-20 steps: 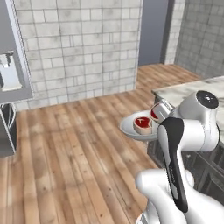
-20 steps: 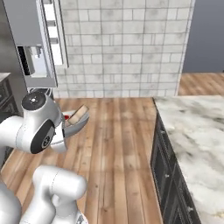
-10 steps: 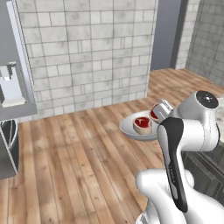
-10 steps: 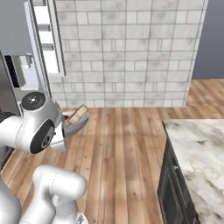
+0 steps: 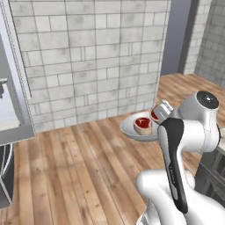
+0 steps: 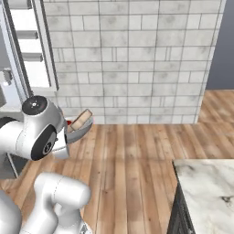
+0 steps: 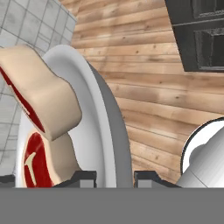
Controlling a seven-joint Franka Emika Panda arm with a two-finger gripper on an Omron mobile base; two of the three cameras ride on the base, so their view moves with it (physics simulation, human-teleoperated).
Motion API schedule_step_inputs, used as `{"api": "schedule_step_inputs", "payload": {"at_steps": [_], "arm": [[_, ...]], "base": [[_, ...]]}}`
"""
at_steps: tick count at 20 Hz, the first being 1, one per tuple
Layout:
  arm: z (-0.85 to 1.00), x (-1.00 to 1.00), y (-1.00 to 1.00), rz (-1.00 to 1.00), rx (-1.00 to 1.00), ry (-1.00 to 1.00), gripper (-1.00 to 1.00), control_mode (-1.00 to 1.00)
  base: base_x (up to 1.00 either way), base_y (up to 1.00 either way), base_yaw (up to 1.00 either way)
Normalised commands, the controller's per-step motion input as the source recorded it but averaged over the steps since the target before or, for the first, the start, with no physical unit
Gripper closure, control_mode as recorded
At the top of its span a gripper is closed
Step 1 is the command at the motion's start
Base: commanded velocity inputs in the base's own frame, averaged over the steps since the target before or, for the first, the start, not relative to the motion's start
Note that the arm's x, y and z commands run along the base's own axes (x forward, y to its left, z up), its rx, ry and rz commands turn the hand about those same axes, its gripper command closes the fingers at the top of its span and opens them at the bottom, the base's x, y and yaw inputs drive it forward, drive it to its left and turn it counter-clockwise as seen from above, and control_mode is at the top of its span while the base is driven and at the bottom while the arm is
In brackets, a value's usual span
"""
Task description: Place the bowl with the lemon and squash on the second highest shelf of the fridge. Place the bowl with the steaks on the top shelf of the fridge.
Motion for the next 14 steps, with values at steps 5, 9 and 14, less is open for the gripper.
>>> {"api": "schedule_step_inputs", "payload": {"at_steps": [5, 9, 14], "arm": [[0.0, 0.0, 0.0, 0.0, 0.0, 0.0, 1.0, 1.0], [0.0, 0.0, 0.0, 0.0, 0.0, 0.0, 1.0, 1.0], [0.0, 0.0, 0.0, 0.0, 0.0, 0.0, 1.0, 1.0]], "base": [[1.0, -0.24, 0.0], [1.0, -0.24, 0.0], [1.0, -0.24, 0.01]]}}
